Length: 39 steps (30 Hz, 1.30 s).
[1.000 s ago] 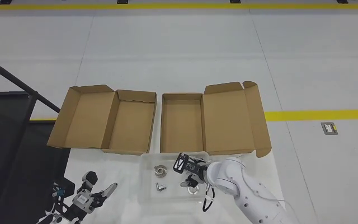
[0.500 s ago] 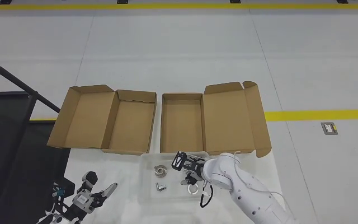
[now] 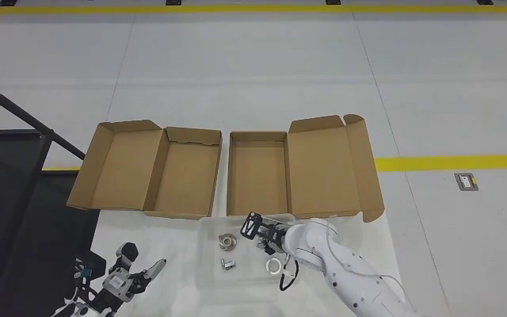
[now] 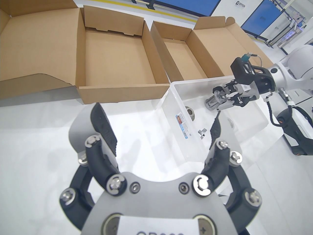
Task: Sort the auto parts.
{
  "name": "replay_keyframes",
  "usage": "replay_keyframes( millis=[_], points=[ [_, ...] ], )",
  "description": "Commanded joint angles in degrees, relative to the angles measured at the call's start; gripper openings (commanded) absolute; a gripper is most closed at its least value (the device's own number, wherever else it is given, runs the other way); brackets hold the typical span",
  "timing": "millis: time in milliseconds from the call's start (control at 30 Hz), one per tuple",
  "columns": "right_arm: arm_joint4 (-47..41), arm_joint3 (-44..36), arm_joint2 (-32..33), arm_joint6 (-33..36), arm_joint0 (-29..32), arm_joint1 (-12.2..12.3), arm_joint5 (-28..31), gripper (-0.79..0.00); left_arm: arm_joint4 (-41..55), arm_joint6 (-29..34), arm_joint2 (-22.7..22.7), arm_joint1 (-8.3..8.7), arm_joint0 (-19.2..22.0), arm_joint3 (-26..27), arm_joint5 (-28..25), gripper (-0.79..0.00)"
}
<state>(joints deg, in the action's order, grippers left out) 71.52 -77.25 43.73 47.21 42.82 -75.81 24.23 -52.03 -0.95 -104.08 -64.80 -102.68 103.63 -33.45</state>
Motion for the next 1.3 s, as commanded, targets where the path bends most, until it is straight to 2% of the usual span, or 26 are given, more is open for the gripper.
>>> replay_keyframes(
  millis=[0, 167, 333, 1267],
  points=[
    [0.1, -1.6, 0.5, -0.9, 0.6, 0.2, 1.0, -0.785, 0.0, 0.0, 0.0, 0.00, 0.0, 0.0, 0.0, 0.000],
    [2.3, -10.5, 2.7, -5.3, 3.1, 1.2, 3.8, -0.785, 0.0, 0.0, 0.0, 0.00, 0.0, 0.0, 0.0, 0.000],
    [8.4, -18.3, 4.4, -8.9, 5.1, 1.9, 1.9, -0.785, 0.0, 0.0, 0.0, 0.00, 0.0, 0.0, 0.0, 0.000],
    [8.4, -18.3, 4.4, -8.9, 5.1, 1.9, 1.9, -0.785, 0.0, 0.0, 0.0, 0.00, 0.0, 0.0, 0.0, 0.000]
  ],
)
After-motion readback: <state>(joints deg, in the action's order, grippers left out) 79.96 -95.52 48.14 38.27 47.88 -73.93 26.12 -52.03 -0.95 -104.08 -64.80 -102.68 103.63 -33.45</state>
